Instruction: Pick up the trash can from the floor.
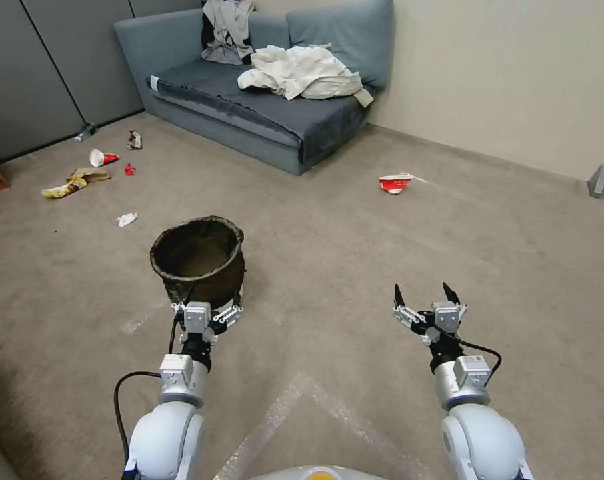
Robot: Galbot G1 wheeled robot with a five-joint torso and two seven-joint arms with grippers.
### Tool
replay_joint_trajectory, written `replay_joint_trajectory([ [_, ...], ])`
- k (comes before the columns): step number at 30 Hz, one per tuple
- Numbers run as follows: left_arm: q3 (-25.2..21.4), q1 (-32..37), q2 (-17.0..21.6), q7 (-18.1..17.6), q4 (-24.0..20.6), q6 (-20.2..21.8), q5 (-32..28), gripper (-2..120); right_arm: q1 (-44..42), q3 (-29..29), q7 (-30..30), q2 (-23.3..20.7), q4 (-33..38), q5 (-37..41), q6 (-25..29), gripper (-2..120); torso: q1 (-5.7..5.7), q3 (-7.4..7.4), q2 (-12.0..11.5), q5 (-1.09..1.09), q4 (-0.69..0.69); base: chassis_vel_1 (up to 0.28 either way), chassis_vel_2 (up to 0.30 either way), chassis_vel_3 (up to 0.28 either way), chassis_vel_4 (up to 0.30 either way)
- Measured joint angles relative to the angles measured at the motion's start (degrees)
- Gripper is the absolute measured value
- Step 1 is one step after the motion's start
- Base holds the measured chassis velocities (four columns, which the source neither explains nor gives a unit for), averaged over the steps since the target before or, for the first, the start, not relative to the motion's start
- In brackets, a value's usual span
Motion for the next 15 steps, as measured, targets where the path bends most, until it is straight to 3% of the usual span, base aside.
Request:
replay_joint_trajectory([
  [15, 0.0, 0.0, 0.0, 0.0, 0.0, 0.0, 0.0, 100, 0.0, 0.0, 0.0, 0.0, 0.0, 0.0, 0.0, 100, 0.00, 0.00, 0.0, 0.00, 0.00, 0.000, 0.000, 0.000, 0.000],
])
